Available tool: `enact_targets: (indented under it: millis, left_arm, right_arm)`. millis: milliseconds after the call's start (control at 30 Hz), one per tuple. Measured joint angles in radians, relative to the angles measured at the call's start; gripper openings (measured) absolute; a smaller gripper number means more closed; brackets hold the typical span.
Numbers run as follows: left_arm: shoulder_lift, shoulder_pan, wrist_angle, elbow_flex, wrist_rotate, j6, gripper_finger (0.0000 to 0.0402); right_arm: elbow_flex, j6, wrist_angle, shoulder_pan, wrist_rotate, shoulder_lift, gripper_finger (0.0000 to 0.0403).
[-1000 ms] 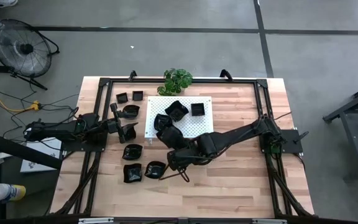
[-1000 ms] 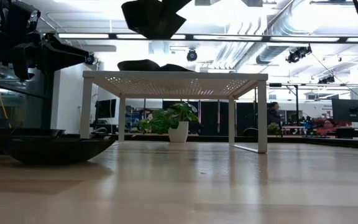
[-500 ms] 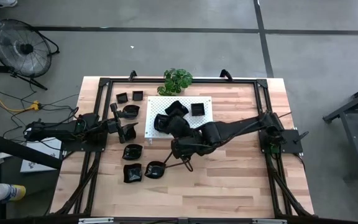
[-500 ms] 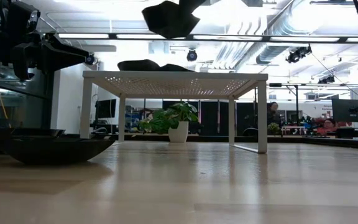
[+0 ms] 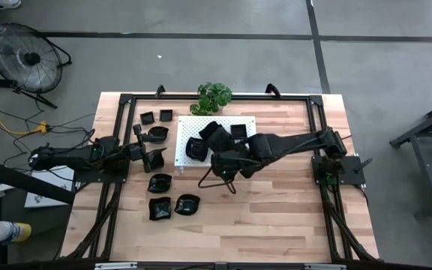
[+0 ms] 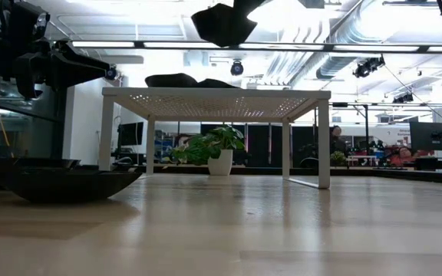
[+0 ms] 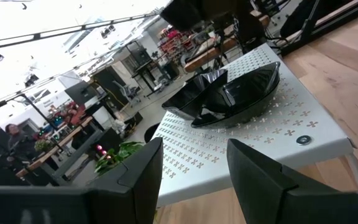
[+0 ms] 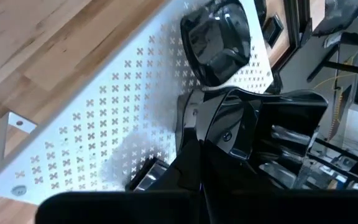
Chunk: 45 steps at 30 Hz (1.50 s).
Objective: Pick & Place Mini shaped plates
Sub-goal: Stack the distorted square plate on top of the distorted square plates on the shelf
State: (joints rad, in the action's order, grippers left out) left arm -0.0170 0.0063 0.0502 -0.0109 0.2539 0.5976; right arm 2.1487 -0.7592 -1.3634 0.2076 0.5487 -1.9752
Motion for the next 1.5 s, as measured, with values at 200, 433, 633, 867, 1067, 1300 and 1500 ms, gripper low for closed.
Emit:
enact_targets:
  millis: [200,433,633,867,1067,1300,1500]
  left_arm:
    - [0.000,0.000,0.000,0.000,-0.003,0.000,0.0175]
    - [0.000,0.000,0.000,0.000,-0.005,0.000,0.0175]
    - [0.000,0.000,0.000,0.000,-0.005,0.000,0.0175]
    - [0.000,0.000,0.000,0.000,-0.006,0.000,0.0175]
    - [0.000,0.000,0.000,0.000,-0.008,0.000,0.0175]
    - [0.000,0.000,0.000,0.000,-0.008,0.000,0.0175]
    - [0.000,0.000,-0.001,0.000,-0.008,0.000,0.0175]
  right_arm:
    - [0.000,0.000,-0.020,-0.028,0.005,0.008,0.0000]
    - [-0.001,0.001,-0.025,-0.063,-0.006,0.009,0.0000]
    - [-0.005,0.021,-0.029,-0.115,-0.019,0.009,0.0000]
    - [-0.005,-0.057,-0.015,-0.160,-0.088,0.009,0.0000]
    - [-0.005,-0.175,-0.014,-0.169,-0.100,0.004,0.0000]
    - [-0.006,-0.226,0.018,-0.181,-0.144,-0.025,0.0000]
    - [-0.006,-0.229,0.048,-0.209,-0.155,-0.041,0.0000]
